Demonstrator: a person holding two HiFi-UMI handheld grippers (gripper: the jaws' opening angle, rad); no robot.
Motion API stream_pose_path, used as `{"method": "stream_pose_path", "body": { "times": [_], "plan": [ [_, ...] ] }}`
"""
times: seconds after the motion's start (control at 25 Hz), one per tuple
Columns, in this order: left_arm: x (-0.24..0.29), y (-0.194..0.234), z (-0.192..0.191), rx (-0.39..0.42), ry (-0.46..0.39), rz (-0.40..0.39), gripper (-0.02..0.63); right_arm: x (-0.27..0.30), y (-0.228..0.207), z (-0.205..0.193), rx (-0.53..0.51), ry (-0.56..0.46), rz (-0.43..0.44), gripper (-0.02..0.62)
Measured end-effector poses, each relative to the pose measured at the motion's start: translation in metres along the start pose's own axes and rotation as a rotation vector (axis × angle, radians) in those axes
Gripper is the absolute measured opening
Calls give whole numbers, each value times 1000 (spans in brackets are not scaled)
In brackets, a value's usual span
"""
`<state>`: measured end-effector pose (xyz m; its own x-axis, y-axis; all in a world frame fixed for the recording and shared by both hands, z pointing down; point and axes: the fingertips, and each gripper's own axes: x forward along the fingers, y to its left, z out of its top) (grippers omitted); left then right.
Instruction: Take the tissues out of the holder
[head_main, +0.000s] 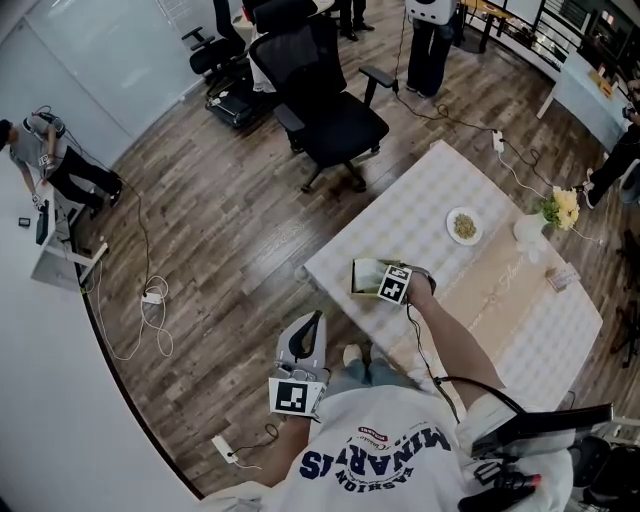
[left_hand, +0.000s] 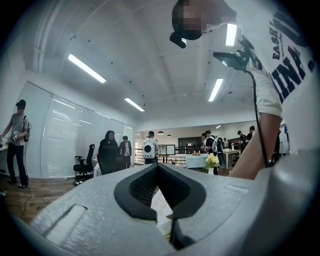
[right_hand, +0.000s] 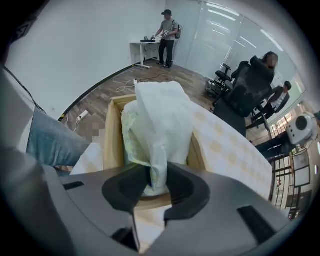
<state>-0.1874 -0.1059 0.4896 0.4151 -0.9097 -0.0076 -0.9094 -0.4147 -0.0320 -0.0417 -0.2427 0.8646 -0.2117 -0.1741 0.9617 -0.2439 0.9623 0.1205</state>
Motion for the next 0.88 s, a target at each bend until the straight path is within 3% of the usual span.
{"method": "stream_pose_path", "body": {
  "times": [0.88],
  "plan": [
    [5,4,5,30,0,-4,3,-24,3,9,-35,-93,-130,59]
  ]
}}
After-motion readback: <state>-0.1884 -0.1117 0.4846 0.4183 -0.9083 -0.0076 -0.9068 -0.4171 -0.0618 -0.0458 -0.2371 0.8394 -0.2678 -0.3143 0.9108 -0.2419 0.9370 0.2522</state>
